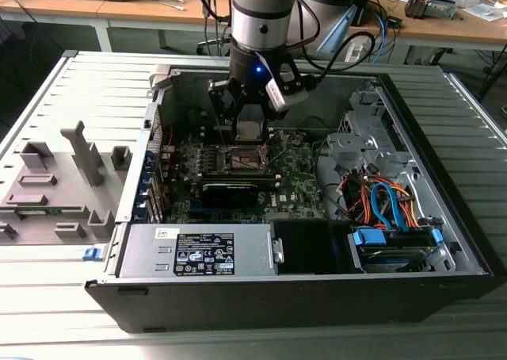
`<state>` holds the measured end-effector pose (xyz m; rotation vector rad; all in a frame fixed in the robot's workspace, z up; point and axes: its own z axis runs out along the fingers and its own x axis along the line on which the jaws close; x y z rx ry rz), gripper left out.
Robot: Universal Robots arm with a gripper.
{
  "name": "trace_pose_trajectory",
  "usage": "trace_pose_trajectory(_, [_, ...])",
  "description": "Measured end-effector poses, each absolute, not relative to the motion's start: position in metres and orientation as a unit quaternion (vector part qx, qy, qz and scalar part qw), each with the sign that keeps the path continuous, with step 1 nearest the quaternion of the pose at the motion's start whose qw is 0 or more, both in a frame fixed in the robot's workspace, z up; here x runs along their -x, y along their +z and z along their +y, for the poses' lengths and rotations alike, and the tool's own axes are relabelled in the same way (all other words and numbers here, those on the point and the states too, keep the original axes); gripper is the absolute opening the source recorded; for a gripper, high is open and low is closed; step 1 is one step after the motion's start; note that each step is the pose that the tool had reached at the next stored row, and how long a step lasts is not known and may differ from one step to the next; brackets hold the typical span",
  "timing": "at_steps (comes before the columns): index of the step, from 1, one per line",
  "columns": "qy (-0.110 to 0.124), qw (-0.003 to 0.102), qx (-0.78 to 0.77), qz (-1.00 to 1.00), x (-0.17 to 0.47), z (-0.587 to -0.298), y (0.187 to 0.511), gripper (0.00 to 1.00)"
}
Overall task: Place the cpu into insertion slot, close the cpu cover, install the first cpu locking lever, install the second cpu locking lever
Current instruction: 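Place the cpu into insertion slot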
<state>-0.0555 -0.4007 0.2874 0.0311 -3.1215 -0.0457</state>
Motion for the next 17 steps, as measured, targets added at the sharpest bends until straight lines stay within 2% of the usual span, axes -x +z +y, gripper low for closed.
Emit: trace_pose_trajectory(17, [-0.014,0.010,-0.010,-1.000,0.0555,-0.4007,0.2844,0.54])
